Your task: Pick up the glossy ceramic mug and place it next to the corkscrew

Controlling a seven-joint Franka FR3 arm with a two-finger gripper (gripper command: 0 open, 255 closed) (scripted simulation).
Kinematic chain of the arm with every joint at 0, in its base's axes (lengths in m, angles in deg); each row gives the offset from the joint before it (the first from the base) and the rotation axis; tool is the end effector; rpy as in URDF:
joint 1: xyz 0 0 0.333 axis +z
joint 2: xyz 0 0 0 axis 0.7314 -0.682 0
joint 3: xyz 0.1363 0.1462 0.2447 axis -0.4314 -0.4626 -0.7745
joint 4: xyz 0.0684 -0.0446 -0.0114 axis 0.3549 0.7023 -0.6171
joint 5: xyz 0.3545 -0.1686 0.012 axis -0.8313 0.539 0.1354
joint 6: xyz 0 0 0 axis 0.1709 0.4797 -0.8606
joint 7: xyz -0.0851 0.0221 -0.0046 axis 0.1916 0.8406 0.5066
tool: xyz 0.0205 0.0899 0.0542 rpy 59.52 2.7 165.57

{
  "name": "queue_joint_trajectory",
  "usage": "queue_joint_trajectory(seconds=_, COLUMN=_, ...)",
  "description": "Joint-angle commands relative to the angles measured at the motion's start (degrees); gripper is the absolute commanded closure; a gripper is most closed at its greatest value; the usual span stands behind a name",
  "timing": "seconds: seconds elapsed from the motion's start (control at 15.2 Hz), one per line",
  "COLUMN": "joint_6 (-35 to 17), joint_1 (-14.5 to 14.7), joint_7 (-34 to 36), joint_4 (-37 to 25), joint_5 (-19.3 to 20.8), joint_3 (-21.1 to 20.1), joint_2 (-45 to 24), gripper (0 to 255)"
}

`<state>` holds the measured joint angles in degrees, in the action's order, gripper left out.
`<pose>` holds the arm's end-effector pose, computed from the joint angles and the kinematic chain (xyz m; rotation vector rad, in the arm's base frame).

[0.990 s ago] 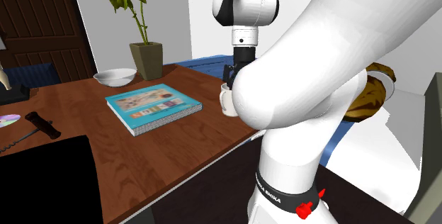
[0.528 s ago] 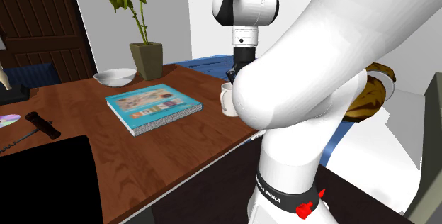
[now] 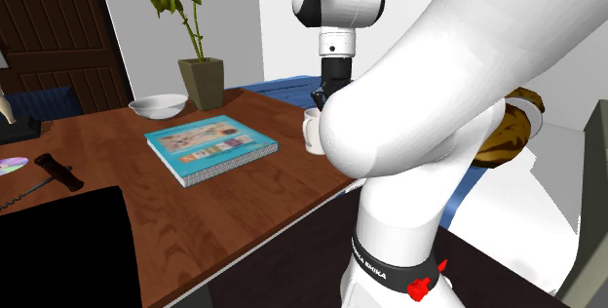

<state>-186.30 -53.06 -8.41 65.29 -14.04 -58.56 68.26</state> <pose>0.3188 -0.1457 0.3625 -3.0386 0.2548 0.2247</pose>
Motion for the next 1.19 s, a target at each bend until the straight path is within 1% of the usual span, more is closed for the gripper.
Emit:
queue_joint_trajectory(seconds=0.0, joint_6=1.87, joint_1=-0.04, joint_7=0.12, joint_4=-0.95, joint_5=-0.05, joint_3=-0.27, joint_2=0.92, gripper=255)
queue_joint_trajectory(seconds=1.12, joint_6=16.80, joint_1=0.06, joint_7=0.87, joint_4=-10.68, joint_5=-0.98, joint_3=-2.51, joint_2=6.16, gripper=255)
